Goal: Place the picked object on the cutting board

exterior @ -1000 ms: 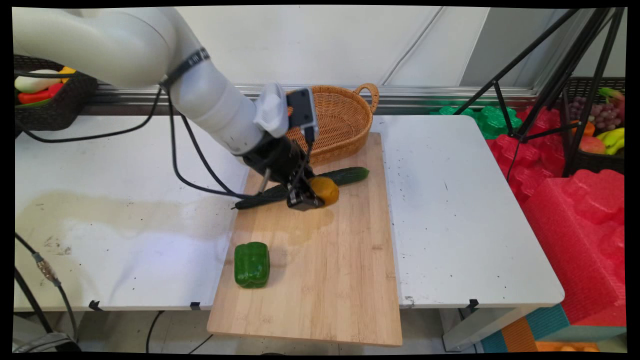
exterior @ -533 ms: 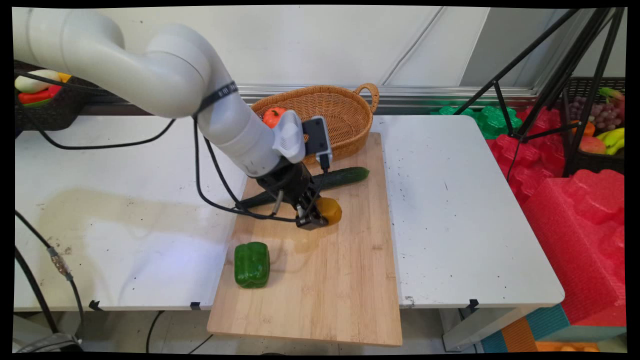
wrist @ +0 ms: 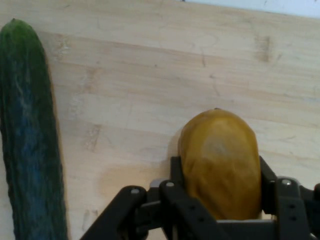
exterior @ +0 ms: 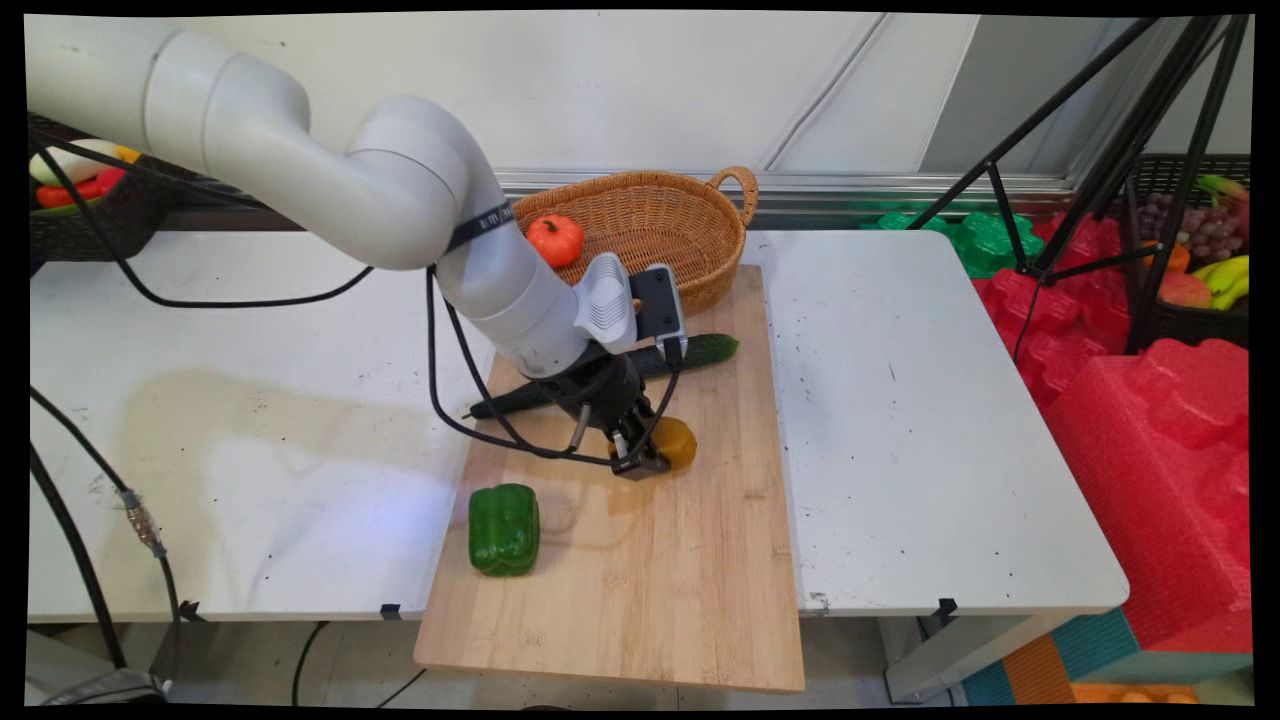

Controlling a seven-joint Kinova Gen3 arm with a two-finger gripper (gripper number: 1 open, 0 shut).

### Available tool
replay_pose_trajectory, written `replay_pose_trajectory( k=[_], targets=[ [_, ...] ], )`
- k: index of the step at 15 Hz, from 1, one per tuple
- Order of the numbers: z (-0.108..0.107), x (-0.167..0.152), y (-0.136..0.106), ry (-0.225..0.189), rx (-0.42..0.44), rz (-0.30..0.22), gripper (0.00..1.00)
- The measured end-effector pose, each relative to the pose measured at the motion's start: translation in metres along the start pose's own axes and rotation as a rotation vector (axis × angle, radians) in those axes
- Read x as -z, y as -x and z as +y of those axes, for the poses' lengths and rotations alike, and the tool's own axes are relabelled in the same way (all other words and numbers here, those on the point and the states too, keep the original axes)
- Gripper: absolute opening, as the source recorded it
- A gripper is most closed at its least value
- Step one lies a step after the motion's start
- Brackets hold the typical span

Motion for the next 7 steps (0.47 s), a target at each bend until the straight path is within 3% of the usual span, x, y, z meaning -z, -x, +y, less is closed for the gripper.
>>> replay_pose_trajectory(
  k=[3, 4, 7],
  targets=[
    [-0.001, -0.0085, -0.0009, 0.004, 0.0, -0.001, 0.0],
    [-0.0015, -0.0104, -0.0013, 0.004, 0.001, 0.0, 1.0],
    [-0.0026, -0.0125, -0.0013, 0.005, -0.001, 0.005, 1.0]
  ],
)
